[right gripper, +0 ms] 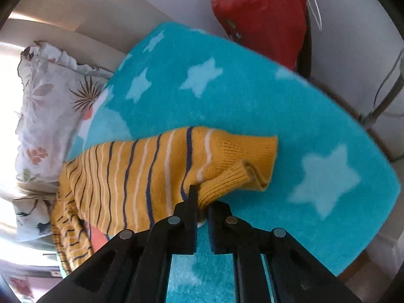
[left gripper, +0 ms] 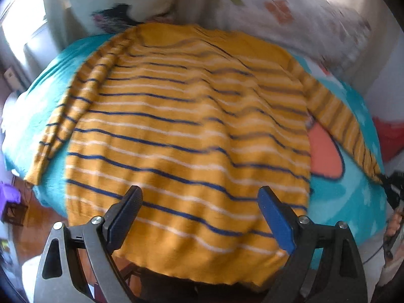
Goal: Fold small clothes
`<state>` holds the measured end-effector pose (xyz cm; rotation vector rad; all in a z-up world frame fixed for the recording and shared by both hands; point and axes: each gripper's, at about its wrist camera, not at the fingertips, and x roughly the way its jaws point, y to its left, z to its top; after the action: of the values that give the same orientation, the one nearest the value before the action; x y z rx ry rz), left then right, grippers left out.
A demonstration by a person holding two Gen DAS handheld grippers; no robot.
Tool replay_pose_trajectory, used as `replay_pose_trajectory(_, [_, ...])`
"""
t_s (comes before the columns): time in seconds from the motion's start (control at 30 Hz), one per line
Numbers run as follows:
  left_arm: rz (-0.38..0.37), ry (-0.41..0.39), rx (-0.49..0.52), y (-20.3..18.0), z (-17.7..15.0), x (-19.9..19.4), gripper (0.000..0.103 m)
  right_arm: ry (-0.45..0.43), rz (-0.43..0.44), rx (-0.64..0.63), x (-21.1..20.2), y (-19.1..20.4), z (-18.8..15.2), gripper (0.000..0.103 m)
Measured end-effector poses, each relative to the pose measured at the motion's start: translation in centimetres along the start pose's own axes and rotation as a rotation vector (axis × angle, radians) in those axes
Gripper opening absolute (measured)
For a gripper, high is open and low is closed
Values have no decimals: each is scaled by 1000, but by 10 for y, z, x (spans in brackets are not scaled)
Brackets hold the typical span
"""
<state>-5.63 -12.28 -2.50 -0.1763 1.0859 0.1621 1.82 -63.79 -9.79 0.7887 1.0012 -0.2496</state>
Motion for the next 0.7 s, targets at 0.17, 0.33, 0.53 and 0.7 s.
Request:
replay_pose_trajectory(0.17, [4, -21, -85, 51, 15, 1, 92, -92, 0, -191, -34, 71, 1, 6])
replay_pose_trajectory(0.33, [-9, -9, -147, 107, 30, 9, 92, -119, 40, -395, -35, 175, -32, 6])
replay_pose_trajectory(0.53, [1, -26, -164, 175, 47, 8, 92, -74, 93, -601, 1, 312, -93, 6])
replay_pose_trajectory(0.7, [38, -28, -200, 239, 54, 10, 92, 28, 171, -737, 46, 418, -155, 6])
